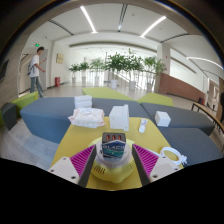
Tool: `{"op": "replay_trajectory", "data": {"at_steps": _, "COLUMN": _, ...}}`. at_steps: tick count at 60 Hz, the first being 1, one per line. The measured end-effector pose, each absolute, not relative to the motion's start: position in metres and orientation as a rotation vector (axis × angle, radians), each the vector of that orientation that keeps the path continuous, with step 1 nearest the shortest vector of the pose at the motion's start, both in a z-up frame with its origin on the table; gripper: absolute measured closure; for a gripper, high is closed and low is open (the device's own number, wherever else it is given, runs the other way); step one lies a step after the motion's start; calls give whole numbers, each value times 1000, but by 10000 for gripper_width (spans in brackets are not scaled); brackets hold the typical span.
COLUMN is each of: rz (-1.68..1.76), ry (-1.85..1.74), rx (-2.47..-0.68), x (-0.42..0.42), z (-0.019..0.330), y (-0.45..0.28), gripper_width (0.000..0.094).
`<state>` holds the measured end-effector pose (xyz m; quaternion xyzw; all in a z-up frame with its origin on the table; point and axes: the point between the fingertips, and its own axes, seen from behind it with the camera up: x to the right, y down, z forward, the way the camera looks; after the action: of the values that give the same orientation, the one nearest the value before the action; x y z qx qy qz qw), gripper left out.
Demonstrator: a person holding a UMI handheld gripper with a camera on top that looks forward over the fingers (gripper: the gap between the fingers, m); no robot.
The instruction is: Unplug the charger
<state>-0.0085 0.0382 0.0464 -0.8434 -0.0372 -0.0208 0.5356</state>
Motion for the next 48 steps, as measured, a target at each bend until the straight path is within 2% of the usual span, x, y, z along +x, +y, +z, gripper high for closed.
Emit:
{"op": "replay_trajectory", "data": {"at_steps": 3, "rz": -35, "ry": -93, "rx": -1978, "x": -20, "z": 52, "y": 45, "gripper_width": 271}}
{"op": "replay_trajectory", "data": {"at_steps": 6, "rz": -19, "ry": -95, "rx": -1959, "x": -13, "z": 44, "y": 66, "gripper_width": 568}}
{"op": "replay_trajectory", "data": {"at_steps": 17, "rz": -15, "ry": -93, "rx": -1908, "x": -13, "z": 47, "y": 67, "gripper_width": 725}}
{"op": "replay_trajectory", "data": {"at_steps": 26, "rz": 27, "ry": -86, "rx": -1948, "x": -15, "z": 56, "y": 70, "gripper_width": 729}}
{"op": "replay_trajectory", "data": {"at_steps": 28, "rz": 45, "ry": -62, "rx": -1896, "x": -12, "z": 80, "y": 69, "gripper_width": 727}}
{"op": "replay_trajectory", "data": {"at_steps": 31, "rz": 18, "ry": -36, "rx": -1777, "x": -2, "z": 133, "y": 70, "gripper_width": 729}}
{"op": "replay_trajectory", "data": {"at_steps": 35, "rz": 17, "ry": -36, "rx": -1712, "x": 5, "z": 190, "y": 68, "gripper_width": 728}}
{"op": "replay_trajectory", "data": {"at_steps": 40, "rz": 7, "ry": -37, "rx": -1665, "x": 19, "z": 235, "y": 61, "gripper_width": 730}}
{"op": "replay_trajectory", "data": {"at_steps": 44, "rz": -38, "ry": -57, "rx": -1678, "x": 34, "z": 245, "y": 49, "gripper_width": 728}}
{"op": "replay_trajectory", "data": {"at_steps": 48, "rz": -62, "ry": -64, "rx": -1746, "x": 56, "z": 214, "y": 48, "gripper_width": 728}}
